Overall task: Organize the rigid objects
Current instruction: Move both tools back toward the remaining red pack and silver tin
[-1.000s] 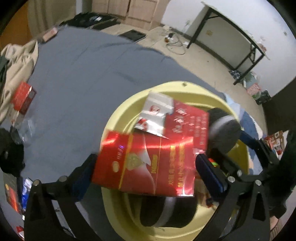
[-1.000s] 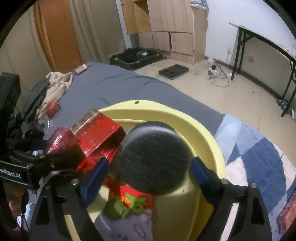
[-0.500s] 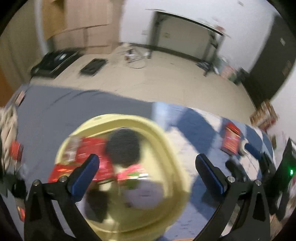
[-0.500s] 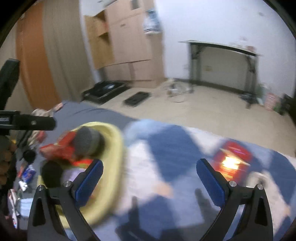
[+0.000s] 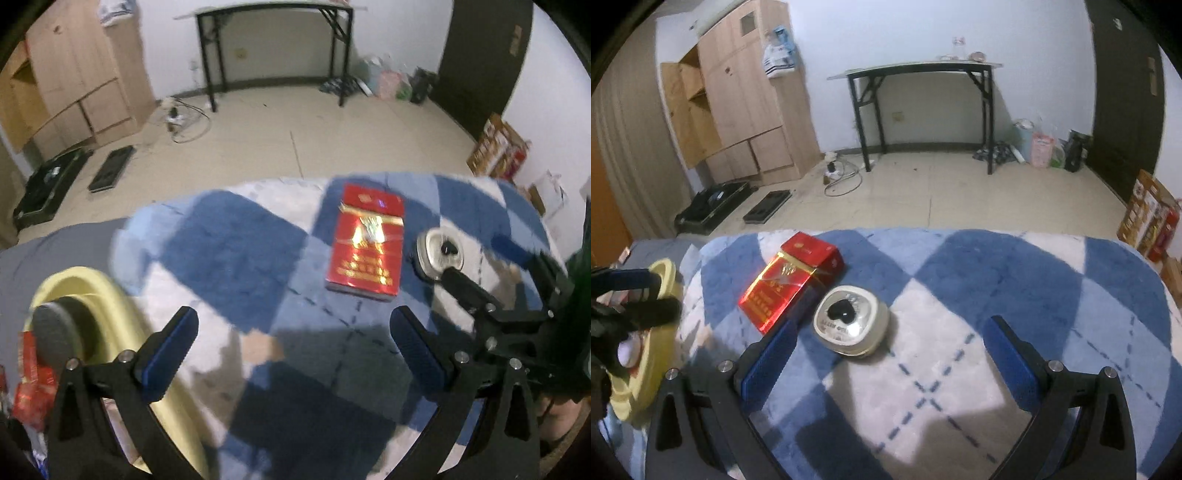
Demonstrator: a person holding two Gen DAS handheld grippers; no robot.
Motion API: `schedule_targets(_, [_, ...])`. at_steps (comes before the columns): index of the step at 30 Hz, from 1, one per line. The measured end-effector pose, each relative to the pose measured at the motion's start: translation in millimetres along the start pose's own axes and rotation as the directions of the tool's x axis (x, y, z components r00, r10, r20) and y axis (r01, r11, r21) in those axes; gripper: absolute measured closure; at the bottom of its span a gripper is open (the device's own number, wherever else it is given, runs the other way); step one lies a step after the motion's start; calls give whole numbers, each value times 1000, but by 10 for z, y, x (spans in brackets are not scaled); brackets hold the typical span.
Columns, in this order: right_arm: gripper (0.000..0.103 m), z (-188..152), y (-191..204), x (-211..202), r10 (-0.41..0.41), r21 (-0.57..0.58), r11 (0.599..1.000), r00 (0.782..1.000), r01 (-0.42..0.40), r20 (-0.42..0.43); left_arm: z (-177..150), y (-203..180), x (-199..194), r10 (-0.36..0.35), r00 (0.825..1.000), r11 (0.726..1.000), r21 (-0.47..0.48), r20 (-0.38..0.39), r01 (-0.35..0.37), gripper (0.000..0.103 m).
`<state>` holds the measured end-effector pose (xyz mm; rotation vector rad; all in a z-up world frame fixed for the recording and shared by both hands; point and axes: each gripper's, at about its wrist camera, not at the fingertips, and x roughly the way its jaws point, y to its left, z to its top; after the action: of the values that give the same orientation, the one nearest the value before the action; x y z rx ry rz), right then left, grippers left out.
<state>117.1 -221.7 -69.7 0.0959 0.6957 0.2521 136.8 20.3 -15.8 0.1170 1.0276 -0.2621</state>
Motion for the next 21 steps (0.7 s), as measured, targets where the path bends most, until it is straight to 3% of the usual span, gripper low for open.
schedule_targets(5, [2, 51, 128, 206, 10, -171, 985, 1000, -10, -2, 13, -23, 236, -26, 1000, 1000, 2, -10, 26, 0])
schedule_targets(9, [13, 126, 18, 371, 75, -176, 981, 996, -81, -40, 104, -56, 344, -40, 999, 999, 9, -7, 40, 0])
schedule_targets(10, [16, 149, 4, 410, 88, -186, 978, 995, -94, -40, 125, -60, 360, -43, 999, 999, 4, -6, 43, 0])
schedule_targets(12, [41, 147, 22, 403, 120, -217, 968, 992, -128, -47, 185, -88, 384, -55, 998, 998, -3, 4, 55, 0])
schedule_targets(14, [51, 117, 80, 388, 138, -270, 952, 989, -146, -51, 219, -137, 398, -58, 998, 998, 10, 10, 58, 0])
schedule_targets(18, [51, 127, -65, 305, 150, -260, 953, 988, -153, -31, 264, -278, 426, -63, 998, 997, 44, 14, 62, 0])
schedule_targets(21, [51, 114, -338, 168, 105, -204, 974, 994, -104, -2, 288, -396, 501, -46, 999, 995, 83, 2, 46, 0])
